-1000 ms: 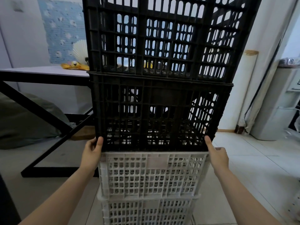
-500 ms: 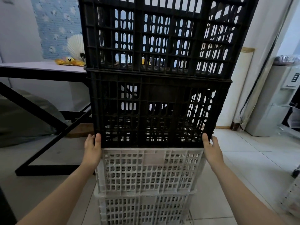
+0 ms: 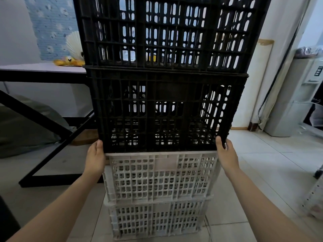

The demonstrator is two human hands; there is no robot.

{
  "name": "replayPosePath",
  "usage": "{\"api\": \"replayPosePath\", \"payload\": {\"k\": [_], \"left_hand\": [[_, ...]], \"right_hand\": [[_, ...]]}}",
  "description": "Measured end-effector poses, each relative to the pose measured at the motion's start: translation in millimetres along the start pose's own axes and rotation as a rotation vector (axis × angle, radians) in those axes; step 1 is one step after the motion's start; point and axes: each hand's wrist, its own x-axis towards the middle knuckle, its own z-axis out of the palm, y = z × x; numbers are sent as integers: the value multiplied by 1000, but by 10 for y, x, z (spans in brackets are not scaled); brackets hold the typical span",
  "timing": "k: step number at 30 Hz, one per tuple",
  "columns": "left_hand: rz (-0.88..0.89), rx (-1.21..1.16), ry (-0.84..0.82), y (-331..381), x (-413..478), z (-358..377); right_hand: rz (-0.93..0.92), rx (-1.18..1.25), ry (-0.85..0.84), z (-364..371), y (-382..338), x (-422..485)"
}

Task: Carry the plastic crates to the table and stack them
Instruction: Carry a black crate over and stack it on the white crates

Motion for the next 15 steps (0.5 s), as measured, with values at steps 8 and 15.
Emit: {"api": "replayPosePath", "payload": {"k": [8, 15], "left_hand": [[-6, -13, 10, -1, -19, 22], [-30, -106, -40, -74, -94, 51]], "right_hand": [[1, 5, -12, 60, 82, -7], [64, 196, 48, 238, 248, -172]]}}
